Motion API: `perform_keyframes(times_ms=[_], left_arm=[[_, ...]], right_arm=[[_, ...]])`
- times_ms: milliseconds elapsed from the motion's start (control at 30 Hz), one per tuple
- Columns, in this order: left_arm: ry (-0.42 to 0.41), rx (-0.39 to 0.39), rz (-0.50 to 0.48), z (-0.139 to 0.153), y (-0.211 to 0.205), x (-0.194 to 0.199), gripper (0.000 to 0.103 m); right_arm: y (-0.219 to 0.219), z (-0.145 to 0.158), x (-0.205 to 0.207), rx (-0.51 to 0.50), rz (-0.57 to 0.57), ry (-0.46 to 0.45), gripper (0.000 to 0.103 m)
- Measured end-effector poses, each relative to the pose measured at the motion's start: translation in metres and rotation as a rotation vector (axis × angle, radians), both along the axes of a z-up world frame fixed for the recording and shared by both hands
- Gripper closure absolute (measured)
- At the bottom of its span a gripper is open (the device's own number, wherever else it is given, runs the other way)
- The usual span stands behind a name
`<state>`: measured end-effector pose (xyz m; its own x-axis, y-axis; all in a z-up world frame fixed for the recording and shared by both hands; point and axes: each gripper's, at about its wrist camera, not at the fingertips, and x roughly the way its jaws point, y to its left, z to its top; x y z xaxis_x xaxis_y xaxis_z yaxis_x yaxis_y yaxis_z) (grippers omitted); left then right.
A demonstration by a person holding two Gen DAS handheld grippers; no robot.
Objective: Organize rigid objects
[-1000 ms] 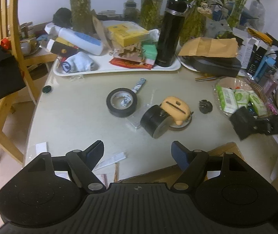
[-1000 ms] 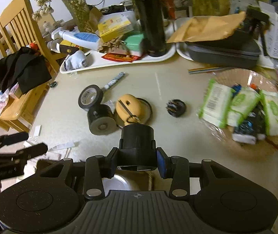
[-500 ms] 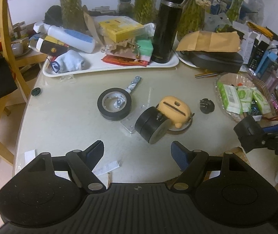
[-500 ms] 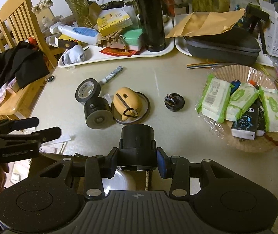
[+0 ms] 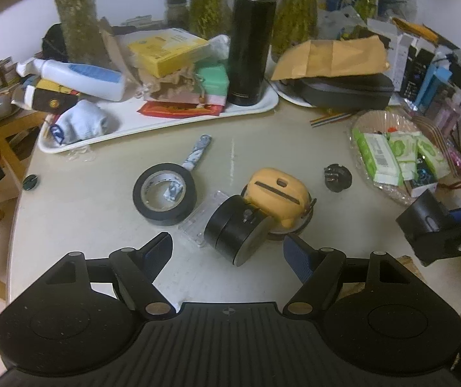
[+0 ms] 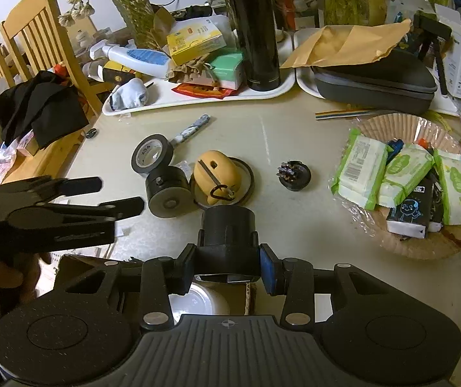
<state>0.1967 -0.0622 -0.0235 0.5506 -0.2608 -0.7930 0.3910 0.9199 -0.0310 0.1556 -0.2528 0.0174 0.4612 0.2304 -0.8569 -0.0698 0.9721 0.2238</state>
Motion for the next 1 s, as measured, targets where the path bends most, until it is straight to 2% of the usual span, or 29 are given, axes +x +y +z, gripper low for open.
perform_keyframes(times_ms=[567, 600, 667, 767, 1000], left_arm=[[0.030, 0.078, -0.091, -0.033, -0.021, 0.032, 0.031], [0.027, 0.085, -0.096, -0.034, -0.022, 0.032, 0.032], [0.026, 0.098, -0.109, -0.037, -0.025, 0.033, 0.042], [0.031, 0.103, -0.121, -0.040, -0.027, 0.034, 0.050], [0.030, 0.098, -0.137, -0.037, -0.026, 0.031, 0.056]], right_arm=[[-0.001, -0.003, 0.002, 0.012, 0.005, 0.017, 0.059], [0.000, -0.003, 0.002, 0.011, 0.007, 0.019, 0.059], [0.001, -0.004, 0.002, 0.009, 0.011, 0.022, 0.059], [0.002, -0.006, 0.003, 0.005, 0.012, 0.027, 0.059], [0.003, -0.006, 0.003, 0.003, 0.017, 0.028, 0.059]])
